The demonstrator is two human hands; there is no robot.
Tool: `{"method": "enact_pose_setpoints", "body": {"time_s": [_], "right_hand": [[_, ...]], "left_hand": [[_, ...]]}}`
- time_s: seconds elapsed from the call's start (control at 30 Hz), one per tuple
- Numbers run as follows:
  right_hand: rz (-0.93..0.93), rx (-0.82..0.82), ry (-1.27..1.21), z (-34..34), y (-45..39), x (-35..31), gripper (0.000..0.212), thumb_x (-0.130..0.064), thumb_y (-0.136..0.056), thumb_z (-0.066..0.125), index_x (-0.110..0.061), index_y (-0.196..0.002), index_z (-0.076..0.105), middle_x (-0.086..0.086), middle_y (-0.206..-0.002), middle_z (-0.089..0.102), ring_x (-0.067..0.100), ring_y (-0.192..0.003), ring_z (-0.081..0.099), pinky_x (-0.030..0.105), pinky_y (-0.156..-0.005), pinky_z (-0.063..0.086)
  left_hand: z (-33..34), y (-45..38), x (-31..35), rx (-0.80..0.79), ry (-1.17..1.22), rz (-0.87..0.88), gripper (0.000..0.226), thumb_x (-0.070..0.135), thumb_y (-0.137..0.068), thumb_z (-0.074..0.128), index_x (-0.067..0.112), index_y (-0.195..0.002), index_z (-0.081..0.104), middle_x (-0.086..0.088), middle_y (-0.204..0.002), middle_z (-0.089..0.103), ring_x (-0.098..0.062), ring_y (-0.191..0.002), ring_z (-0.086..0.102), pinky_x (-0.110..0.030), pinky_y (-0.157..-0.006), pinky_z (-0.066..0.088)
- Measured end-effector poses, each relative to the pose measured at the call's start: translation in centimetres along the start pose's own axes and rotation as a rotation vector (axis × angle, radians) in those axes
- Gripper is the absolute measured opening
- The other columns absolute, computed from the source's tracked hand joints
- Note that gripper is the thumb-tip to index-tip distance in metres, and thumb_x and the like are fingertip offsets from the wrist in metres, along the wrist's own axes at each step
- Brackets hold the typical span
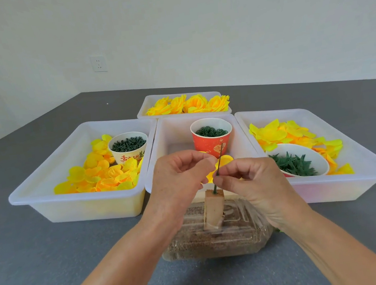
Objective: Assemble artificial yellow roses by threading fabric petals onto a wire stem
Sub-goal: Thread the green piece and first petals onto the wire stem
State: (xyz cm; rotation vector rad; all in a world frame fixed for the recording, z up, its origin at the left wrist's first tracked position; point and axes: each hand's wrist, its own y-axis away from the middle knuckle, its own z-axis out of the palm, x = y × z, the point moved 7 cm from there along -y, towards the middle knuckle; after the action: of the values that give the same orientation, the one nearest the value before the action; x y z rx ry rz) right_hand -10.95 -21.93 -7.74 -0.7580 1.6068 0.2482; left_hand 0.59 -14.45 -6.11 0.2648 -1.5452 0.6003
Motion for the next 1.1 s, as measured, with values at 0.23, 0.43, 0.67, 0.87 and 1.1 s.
{"method": "enact_pose_setpoints", "body": {"time_s": [0.23,0.43,0.67,0.87,1.1], "right_hand": [[-0.039,-0.016,0.162,-0.4,0.2,-0.5,0.014,-0.019,-0.073,0.078,-0.032,-0.076,0.074,0.0,-0.072,0.072,0.013,-0.064,0.061,0.041,-0.069,0.053],[0.038,-0.026,0.035,-0.2,0.3,-0.3,0.013,-0.017,-0.065,0.081,-0.03,-0.069,0.076,0.002,-0.07,0.073,0.009,-0.065,0.061,0.037,-0.073,0.052],[0.059,-0.023,0.053,-0.3,0.1,-0.4,0.01,-0.013,-0.064,0.081,-0.021,-0.062,0.075,0.008,-0.067,0.071,0.011,-0.062,0.057,0.031,-0.066,0.047],[0.059,-0.04,0.047,-0.4,0.1,-0.5,0.015,-0.004,-0.065,0.079,-0.019,-0.065,0.075,0.01,-0.068,0.07,0.008,-0.061,0.059,0.022,-0.063,0.048],[0.07,-0.039,0.069,-0.2,0.0,-0.5,0.011,-0.004,-0.064,0.08,-0.012,-0.064,0.073,0.001,-0.065,0.069,0.004,-0.056,0.057,0.017,-0.057,0.047]], "left_hand": [[0.2,0.1,-0.1,-0.012,-0.175,0.103,0.012,0.008,-0.068,0.08,0.018,-0.068,0.073,-0.009,-0.068,0.07,-0.022,-0.063,0.056,-0.038,-0.065,0.052],[0.2,0.2,0.1,0.016,-0.284,0.154,0.01,0.008,-0.071,0.078,0.015,-0.067,0.072,-0.002,-0.067,0.069,-0.03,-0.071,0.063,-0.041,-0.068,0.053],[0.4,0.0,0.4,-0.006,-0.44,0.224,0.017,0.009,-0.072,0.077,0.021,-0.062,0.069,0.008,-0.061,0.064,-0.003,-0.058,0.055,-0.018,-0.056,0.045],[0.4,-0.9,0.2,-0.152,-0.391,0.149,0.009,0.016,-0.074,0.077,0.022,-0.069,0.073,0.004,-0.066,0.069,-0.004,-0.064,0.059,-0.026,-0.062,0.049],[-6.4,-6.1,1.4,0.086,-0.632,0.143,0.006,0.013,-0.08,0.069,0.01,-0.08,0.074,0.004,-0.064,0.065,-0.009,-0.063,0.057,-0.024,-0.064,0.047]]}}
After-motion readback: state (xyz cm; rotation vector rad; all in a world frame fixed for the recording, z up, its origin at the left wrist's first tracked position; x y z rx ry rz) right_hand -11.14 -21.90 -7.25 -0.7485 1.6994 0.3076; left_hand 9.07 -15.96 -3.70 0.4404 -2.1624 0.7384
